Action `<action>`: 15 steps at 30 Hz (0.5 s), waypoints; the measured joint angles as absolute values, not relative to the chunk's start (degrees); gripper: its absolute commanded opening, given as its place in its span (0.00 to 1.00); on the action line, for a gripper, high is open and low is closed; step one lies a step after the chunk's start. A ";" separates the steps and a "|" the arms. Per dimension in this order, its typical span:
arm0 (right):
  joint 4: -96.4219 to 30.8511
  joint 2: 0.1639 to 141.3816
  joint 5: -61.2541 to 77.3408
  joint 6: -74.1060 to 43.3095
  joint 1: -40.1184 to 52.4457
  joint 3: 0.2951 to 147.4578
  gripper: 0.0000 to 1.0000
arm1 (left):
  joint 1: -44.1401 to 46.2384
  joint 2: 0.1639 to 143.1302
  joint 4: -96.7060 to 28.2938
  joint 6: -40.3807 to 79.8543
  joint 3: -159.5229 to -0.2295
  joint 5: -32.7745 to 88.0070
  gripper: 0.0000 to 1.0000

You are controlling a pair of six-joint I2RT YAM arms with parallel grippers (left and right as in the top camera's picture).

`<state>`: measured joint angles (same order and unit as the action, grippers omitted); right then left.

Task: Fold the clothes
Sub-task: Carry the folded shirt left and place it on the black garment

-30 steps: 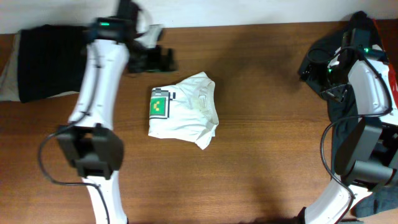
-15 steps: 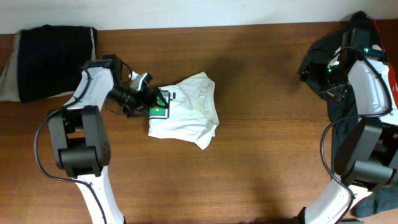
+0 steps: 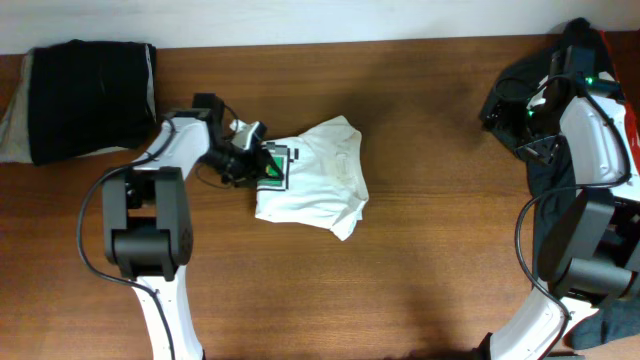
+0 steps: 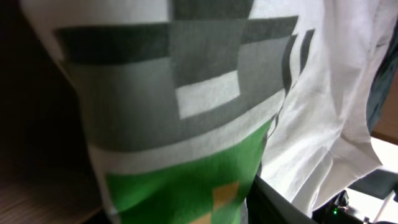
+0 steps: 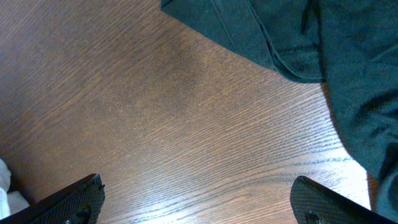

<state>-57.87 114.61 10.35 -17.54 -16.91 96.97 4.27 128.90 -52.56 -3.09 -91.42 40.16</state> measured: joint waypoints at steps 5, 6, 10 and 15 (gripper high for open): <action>-57.87 114.61 10.35 -17.54 -16.91 96.97 0.99 | 6.33 128.90 -47.68 3.14 -91.46 35.38 0.01; -57.87 114.61 10.35 -17.54 -16.91 96.97 0.99 | 6.24 128.90 -48.21 3.77 -91.88 34.26 0.01; -57.82 114.61 10.35 -17.56 -16.91 96.97 0.99 | 2.50 128.97 -50.39 4.32 -97.71 24.47 0.01; -57.87 114.61 10.35 -17.52 -16.91 96.97 0.99 | -5.08 129.58 -50.76 1.52 -110.98 15.53 0.01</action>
